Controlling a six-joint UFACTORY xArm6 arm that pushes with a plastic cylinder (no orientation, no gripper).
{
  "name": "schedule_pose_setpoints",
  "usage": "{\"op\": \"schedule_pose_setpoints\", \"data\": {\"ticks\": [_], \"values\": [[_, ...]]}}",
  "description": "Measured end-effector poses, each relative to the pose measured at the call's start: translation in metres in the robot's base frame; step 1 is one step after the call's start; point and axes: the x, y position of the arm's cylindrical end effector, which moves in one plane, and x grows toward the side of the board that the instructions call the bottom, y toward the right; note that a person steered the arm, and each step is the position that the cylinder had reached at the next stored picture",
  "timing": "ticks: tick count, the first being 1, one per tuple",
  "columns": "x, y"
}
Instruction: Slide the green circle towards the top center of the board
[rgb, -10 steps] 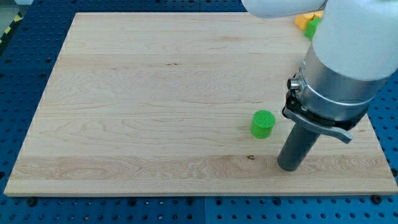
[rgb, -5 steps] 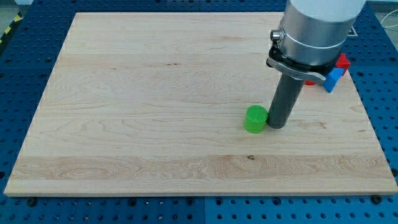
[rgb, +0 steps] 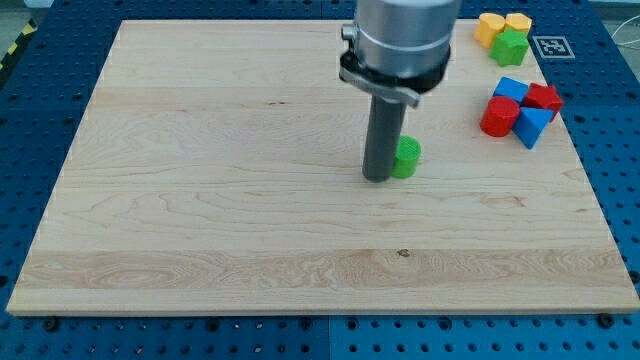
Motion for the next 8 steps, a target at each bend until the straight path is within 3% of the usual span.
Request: {"op": "schedule_pose_setpoints", "data": {"ticks": [1, 4, 6, 7, 8], "values": [[-0.02, 0.002], [0.031, 0.023], [-0.06, 0.035], [-0.08, 0.037], [-0.064, 0.05]]}}
